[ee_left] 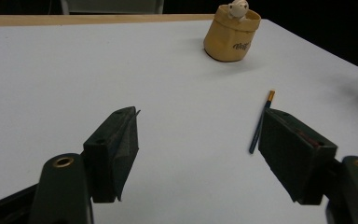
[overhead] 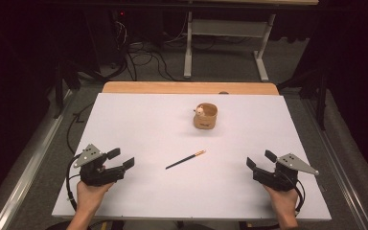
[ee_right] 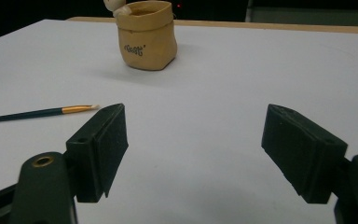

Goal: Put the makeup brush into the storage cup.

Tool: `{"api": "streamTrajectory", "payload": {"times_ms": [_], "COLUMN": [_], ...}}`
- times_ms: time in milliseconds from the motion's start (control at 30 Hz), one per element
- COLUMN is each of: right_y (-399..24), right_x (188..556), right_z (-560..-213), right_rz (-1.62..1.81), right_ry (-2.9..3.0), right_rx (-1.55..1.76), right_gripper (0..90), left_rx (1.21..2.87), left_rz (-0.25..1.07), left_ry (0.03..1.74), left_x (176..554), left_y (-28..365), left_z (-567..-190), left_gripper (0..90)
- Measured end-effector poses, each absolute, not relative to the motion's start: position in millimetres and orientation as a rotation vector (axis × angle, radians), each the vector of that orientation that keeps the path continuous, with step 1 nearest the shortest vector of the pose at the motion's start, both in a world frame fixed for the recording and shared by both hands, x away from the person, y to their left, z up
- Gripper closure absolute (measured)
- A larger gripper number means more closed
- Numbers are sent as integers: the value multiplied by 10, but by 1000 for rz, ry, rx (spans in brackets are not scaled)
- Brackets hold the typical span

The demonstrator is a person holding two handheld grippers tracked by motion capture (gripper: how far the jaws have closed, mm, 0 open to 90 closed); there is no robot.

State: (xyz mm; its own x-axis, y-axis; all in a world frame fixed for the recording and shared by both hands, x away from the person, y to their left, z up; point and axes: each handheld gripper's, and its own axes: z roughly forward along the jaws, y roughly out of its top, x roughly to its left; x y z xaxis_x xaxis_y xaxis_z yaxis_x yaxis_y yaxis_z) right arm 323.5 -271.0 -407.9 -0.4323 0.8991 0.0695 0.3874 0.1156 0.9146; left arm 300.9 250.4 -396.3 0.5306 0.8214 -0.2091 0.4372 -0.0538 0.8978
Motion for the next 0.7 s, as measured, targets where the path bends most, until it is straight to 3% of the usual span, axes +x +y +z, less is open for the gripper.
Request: {"api": "streamTrajectory", "payload": {"times_ms": [700], "right_y": [-2737], "right_x": [3245], "right_z": [-4091], "right_rz": [1301], "right_ry": [1874], "right_rx": [1270], "right_gripper": [249], "left_rx": [1712], "left_rz": [420], "left_ry": [1048], "left_x": [2982], "left_y": [2448], "left_z": [-3952], "left_gripper": [281]}}
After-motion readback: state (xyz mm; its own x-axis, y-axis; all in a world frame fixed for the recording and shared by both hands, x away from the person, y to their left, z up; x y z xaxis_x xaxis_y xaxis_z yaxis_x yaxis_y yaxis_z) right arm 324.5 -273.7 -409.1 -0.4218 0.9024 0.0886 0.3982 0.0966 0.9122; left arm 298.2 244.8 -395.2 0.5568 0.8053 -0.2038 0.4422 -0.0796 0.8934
